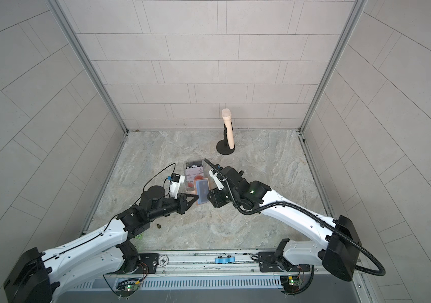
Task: Take the credit cards out of the card holder
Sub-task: Open the card holder, then place the card holder at the center of the table.
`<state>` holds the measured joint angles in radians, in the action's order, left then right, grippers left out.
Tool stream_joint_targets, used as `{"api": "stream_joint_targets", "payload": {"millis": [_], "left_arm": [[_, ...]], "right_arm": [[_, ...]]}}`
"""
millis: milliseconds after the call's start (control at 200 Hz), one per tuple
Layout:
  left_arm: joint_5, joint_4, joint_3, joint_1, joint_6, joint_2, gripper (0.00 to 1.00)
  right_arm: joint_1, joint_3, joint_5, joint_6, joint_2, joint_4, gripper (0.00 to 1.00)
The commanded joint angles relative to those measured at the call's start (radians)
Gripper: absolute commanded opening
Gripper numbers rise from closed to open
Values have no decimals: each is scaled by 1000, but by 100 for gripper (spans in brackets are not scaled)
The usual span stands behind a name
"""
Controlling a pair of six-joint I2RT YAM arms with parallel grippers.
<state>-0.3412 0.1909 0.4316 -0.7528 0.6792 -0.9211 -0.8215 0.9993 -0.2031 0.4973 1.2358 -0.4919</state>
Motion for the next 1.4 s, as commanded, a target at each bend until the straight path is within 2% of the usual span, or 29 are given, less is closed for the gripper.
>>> {"api": "stream_joint_targets", "payload": {"millis": [0,330,481,626,971,1136,1397], "left_arm": [[-21,55,3,0,-13,1,0],[-104,108,-22,0,-15,-82,0],[-105,187,-59,0,-7,-146,0],[-104,236,-83,-3,-9,-206,0],[-98,302,-102,-15,-11,-365,2],[-80,302,-111,-20,-16,-398,10],[-31,198,-94,-22,-50,-394,21]], "right_arm": [[24,-27,48,10,-29,-43,46],[89,-111,-34,21,-35,-17,25],[125,-183,-100,39,-42,36,13],[165,-246,-171,56,-56,93,6],[179,-284,-259,50,92,170,1],[183,-289,-261,49,128,182,1],[201,-305,-266,47,166,199,1]]}}
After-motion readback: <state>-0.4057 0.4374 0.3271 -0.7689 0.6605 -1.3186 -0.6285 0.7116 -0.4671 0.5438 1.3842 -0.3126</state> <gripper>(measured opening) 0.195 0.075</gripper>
